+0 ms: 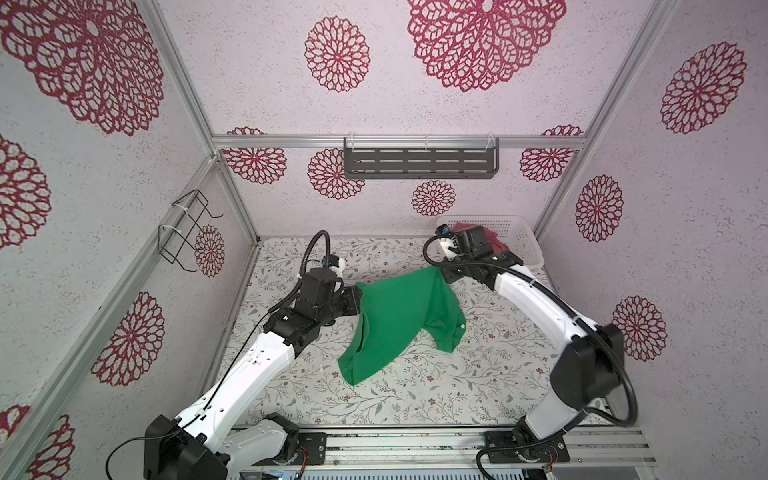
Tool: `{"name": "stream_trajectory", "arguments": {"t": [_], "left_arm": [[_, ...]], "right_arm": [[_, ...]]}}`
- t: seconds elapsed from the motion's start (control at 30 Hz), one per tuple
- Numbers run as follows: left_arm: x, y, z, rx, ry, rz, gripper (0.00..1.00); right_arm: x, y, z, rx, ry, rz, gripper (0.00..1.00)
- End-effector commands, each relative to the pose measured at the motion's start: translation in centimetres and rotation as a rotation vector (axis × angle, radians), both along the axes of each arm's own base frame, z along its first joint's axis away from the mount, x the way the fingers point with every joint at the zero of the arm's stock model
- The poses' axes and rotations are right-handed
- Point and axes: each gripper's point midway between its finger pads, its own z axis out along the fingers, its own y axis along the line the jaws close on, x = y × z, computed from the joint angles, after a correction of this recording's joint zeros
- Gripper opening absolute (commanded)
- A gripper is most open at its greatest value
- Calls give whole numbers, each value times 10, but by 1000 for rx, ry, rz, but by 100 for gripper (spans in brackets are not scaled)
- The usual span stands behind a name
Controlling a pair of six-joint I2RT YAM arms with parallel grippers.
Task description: Fold and stack the tank tops
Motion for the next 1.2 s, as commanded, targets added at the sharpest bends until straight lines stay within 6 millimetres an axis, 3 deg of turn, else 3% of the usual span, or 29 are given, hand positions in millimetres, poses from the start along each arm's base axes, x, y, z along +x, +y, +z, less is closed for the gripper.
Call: {"name": "stream_trajectory", "arguments": {"t": [0.0, 0.07, 0.13, 0.17, 0.2, 0.23, 0.3, 0.37, 0.53, 0.67, 0.83, 0.93, 1.03, 1.1, 1.17], "left_arm": [[-8, 25, -7, -101, 20, 105, 0], [-15, 40, -26, -111, 60, 152, 0], [-21, 55, -40, -136, 86, 197, 0], [-22, 62, -44, -147, 92, 220, 0], [-24, 71, -46, -161, 91, 247, 0], [-24, 80, -49, -172, 91, 279, 0], [-25, 97, -54, -181, 92, 335, 0], [-24, 110, -60, -173, 99, 375, 0], [-13, 118, -74, -133, 133, 367, 0], [-1, 114, -75, -129, 140, 333, 0], [1, 122, -77, -50, 157, 337, 0], [0, 128, -77, -14, 160, 354, 0], [2, 125, -77, -25, 160, 340, 0], [5, 124, -78, -44, 155, 340, 0], [9, 122, -78, -59, 149, 341, 0]], "right_arm": [[38, 56, 30, 130, -69, 146, 0], [56, 93, 36, 181, -56, 194, 5], [63, 124, 49, 227, -53, 210, 55], [64, 131, 60, 250, -62, 207, 75], [64, 132, 65, 266, -54, 185, 92], [63, 127, 68, 278, -40, 136, 94], [57, 103, 54, 250, 6, 6, 91], [33, 85, 24, 239, 71, -61, 85], [-41, 30, -80, 167, 270, -231, 54], [-53, 6, -132, 87, 319, -320, 37], [-35, 4, -179, 28, 368, -365, 31], [-10, 7, -193, 40, 353, -370, 30], [33, 19, -191, 65, 294, -331, 29], [68, 32, -181, 76, 216, -290, 31], [91, 42, -161, 86, 169, -269, 39]]}}
